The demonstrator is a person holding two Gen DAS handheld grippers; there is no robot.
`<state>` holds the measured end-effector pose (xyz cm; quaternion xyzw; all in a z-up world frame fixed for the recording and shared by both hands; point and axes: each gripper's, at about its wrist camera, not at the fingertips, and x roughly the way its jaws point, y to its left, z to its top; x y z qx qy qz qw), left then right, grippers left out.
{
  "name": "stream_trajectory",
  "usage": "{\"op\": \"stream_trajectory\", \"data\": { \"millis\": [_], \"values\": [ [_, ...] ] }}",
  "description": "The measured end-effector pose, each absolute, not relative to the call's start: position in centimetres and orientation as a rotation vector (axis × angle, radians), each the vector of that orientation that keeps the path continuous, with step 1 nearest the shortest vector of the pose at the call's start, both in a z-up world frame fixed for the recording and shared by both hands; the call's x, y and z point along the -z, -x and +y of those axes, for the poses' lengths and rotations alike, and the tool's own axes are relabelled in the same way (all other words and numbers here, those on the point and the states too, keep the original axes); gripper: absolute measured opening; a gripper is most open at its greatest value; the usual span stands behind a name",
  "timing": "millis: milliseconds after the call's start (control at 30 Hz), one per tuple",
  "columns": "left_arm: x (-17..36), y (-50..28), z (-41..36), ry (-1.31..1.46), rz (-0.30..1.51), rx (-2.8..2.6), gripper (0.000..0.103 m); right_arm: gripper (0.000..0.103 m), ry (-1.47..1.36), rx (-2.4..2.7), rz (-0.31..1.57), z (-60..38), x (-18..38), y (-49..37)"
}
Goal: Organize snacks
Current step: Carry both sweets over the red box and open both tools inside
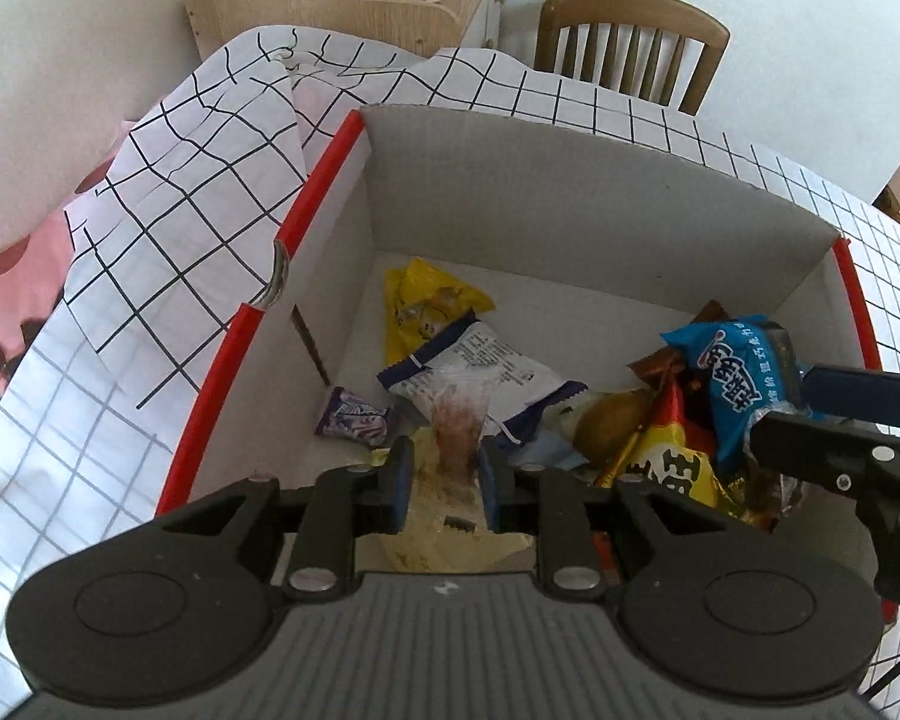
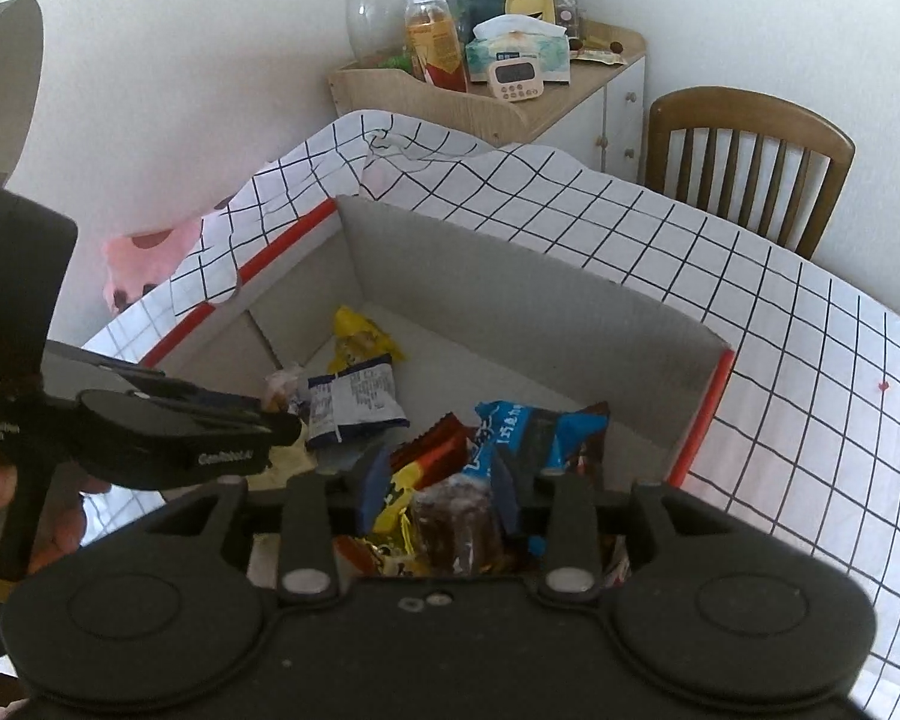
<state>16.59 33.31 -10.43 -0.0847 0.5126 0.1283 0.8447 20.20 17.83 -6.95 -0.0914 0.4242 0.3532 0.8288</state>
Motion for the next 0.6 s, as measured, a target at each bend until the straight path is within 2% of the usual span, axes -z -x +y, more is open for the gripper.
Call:
{"op": "stream_trajectory", "data": {
  "millis": [200,267,333,600],
  "values": [
    [9.7,-15.4,32.7,0.187,1.056,-0.270,0.032,0.044,0.186,-0.745,0.894,17.1,6.6,-19.4],
    [9.3,-14.9,32.5,0.194,1.038,-0.270,0.051,0.046,0.183,-0.751,0.889,16.8,6.2,-19.0],
    [8.5,-14.1,32.1,0.192,1.003,-0.267,0.062,0.050,0.177,-0.757,0.876,16.3,5.7,-18.6],
    [5.7,-11.5,30.5,0.160,0.914,-0.255,0.063,0.062,0.124,-0.773,0.831,13.9,3.4,-17.0]
  ]
}}
